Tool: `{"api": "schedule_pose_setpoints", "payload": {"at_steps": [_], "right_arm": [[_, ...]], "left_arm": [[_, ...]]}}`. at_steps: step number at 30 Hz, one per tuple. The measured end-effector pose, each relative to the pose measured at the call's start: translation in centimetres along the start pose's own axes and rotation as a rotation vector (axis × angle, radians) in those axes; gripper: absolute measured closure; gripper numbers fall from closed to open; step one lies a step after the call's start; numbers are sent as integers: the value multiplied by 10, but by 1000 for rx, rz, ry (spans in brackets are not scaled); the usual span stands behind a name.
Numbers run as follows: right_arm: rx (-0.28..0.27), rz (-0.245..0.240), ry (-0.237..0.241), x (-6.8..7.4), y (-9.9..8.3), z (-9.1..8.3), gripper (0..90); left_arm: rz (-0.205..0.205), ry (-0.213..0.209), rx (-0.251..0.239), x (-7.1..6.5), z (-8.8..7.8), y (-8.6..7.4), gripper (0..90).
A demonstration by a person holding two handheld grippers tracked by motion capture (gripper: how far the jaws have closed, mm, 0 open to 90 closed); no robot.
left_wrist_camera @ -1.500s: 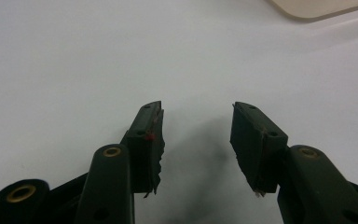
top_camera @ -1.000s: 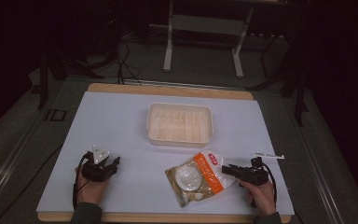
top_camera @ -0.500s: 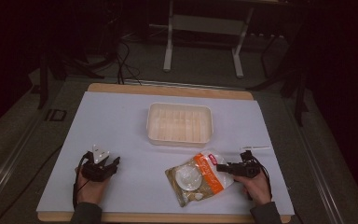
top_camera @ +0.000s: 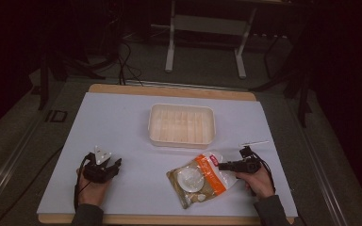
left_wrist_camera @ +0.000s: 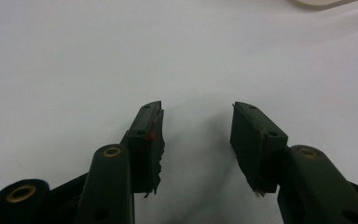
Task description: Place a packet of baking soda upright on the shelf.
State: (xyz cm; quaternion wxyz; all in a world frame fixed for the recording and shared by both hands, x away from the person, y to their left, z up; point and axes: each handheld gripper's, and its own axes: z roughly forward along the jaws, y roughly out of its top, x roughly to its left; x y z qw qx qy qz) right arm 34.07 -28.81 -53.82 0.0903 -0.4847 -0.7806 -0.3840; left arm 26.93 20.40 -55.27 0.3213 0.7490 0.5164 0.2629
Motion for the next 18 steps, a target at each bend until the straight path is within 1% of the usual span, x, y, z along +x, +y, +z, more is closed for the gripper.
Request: {"api": "schedule_pose_setpoints", "payload": {"at_steps": [1,2,3,4,5,6,7,9,10,11,13,15,16,18], "right_arm": [[20,25,13,2,1,1,748],[20,25,13,2,1,1,748],[28,43,28,2,2,1,760],[37,62,56,2,2,0,801],[37,62,56,2,2,0,801],[45,75,77,2,3,-2,849],[45,75,77,2,3,-2,849],[50,104,93,3,4,-3,886],[50,104,93,3,4,-3,886],[48,114,102,4,5,-4,890],[46,112,105,5,6,-6,893],[33,94,108,12,8,-11,896],[33,94,108,12,8,-11,896],[19,79,111,16,9,-14,897]], "left_arm": [[0,-1,1,0,0,0,534],[0,-1,1,0,0,0,534],[-1,-2,1,0,0,0,534],[-2,-2,1,0,0,0,534],[-2,-2,1,0,0,0,535],[-1,-2,2,0,0,0,534],[-1,-2,2,0,0,0,535],[0,-1,2,0,0,0,535],[0,-1,2,0,0,0,536],[0,-1,1,0,0,0,536],[-1,-1,1,0,0,0,536],[-2,-2,-2,1,0,0,535],[-4,-2,-4,1,0,0,535],[-6,-2,-6,1,0,0,535]]}}
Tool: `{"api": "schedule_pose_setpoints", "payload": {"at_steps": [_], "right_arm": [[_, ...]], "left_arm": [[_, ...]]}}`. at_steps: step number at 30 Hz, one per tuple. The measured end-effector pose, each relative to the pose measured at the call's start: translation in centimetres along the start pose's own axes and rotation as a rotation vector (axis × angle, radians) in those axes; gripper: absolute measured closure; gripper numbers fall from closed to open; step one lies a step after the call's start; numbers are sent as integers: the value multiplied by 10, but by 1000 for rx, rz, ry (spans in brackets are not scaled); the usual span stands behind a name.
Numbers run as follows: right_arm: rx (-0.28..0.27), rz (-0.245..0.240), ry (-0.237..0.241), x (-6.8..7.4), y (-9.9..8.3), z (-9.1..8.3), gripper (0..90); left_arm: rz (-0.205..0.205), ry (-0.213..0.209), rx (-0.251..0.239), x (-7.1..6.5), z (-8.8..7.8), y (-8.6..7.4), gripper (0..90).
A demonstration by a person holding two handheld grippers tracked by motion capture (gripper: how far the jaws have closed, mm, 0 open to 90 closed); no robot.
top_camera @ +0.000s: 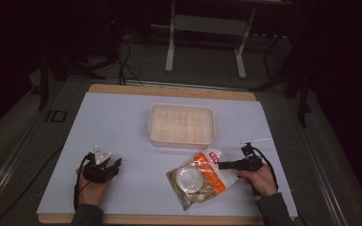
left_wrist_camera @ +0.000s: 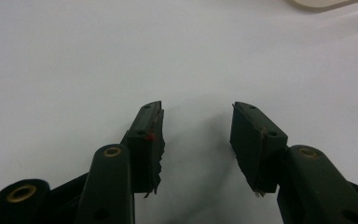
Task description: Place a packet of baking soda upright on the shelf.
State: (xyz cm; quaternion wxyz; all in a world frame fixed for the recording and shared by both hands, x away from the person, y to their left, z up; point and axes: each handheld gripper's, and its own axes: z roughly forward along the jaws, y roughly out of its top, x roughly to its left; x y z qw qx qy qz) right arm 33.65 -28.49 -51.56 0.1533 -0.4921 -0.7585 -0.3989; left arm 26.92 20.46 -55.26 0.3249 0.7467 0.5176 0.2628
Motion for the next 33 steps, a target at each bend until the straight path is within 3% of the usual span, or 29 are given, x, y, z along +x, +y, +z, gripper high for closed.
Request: {"api": "schedule_pose_setpoints", "payload": {"at_steps": [10,18,25,26,33], "right_arm": [[-48,-87,-12,29,4,-11,900],[-77,-167,9,60,10,-17,900],[-77,-218,16,79,14,-18,900],[-75,-242,31,89,16,-17,900],[-62,-296,67,113,22,-13,900]], "left_arm": [[4,2,4,0,0,0,535],[-9,4,1,0,0,0,534],[8,13,8,-2,1,0,534],[6,12,8,-1,1,0,534],[-11,6,4,0,0,0,534]]}}
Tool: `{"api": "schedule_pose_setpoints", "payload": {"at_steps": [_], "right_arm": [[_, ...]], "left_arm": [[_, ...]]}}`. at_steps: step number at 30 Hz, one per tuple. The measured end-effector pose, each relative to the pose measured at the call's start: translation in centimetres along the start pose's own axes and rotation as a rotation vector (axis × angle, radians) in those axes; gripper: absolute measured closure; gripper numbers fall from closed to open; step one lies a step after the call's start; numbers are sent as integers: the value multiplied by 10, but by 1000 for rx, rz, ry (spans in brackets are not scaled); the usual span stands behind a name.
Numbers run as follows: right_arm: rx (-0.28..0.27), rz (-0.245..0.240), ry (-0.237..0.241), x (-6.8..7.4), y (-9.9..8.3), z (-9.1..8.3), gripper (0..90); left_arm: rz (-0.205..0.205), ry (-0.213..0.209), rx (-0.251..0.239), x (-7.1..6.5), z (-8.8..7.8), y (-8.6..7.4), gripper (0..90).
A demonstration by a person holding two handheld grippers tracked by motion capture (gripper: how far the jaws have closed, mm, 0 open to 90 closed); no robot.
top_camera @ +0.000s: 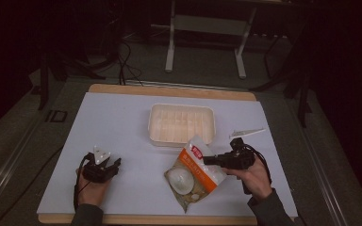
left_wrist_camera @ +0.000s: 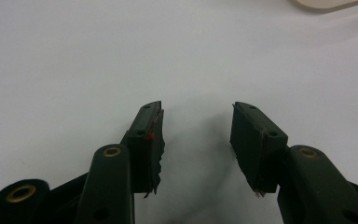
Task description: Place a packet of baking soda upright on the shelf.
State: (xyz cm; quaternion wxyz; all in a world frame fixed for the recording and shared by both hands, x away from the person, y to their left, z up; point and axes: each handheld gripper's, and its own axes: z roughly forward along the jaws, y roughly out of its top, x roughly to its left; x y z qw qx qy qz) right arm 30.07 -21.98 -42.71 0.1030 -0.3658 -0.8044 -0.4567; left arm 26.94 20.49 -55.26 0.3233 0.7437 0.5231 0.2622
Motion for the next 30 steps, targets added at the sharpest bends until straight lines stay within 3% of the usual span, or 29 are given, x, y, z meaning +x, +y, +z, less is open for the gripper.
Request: {"api": "schedule_pose_setpoints", "payload": {"at_steps": [8,12,17,23,30], "right_arm": [[4,-17,90,14,9,12,900],[-1,-32,111,21,11,17,900],[-8,-39,131,30,10,21,900],[-15,-48,142,37,10,23,900],[-22,-56,159,43,11,25,900]], "left_arm": [[-16,-7,-2,2,0,0,533],[-17,-8,-3,3,-1,0,532],[-46,-19,-30,5,-3,0,522],[-28,-4,-32,3,-3,1,520],[-49,14,-45,9,-6,-1,516]]}}
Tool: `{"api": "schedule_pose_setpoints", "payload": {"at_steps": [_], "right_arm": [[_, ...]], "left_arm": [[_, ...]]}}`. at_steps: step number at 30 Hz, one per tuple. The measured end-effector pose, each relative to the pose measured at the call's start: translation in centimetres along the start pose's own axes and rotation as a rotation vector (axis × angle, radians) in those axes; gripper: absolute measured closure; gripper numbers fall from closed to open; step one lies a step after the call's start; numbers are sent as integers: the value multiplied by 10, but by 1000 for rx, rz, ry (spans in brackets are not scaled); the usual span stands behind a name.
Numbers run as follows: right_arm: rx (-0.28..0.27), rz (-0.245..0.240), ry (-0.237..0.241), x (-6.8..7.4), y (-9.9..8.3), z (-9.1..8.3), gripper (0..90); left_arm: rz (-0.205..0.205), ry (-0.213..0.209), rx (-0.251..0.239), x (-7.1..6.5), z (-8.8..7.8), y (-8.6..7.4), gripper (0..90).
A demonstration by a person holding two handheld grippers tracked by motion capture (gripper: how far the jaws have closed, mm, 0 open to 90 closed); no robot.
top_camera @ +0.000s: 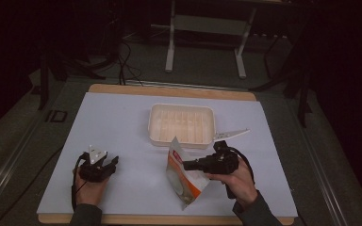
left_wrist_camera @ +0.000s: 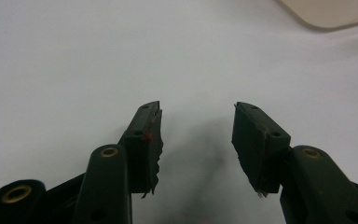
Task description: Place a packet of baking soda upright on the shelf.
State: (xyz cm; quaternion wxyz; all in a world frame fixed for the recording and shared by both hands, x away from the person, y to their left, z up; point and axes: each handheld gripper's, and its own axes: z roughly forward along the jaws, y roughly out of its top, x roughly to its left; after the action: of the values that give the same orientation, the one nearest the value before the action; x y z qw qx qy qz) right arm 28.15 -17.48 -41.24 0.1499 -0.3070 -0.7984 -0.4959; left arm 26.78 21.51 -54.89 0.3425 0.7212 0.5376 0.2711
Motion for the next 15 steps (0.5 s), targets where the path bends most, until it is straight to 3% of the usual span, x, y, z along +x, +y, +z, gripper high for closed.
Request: {"api": "schedule_pose_setpoints", "payload": {"at_steps": [15], "right_arm": [[-70,-2,-44,0,10,-17,900]], "left_arm": [[-14,16,-18,4,1,0,514]]}}
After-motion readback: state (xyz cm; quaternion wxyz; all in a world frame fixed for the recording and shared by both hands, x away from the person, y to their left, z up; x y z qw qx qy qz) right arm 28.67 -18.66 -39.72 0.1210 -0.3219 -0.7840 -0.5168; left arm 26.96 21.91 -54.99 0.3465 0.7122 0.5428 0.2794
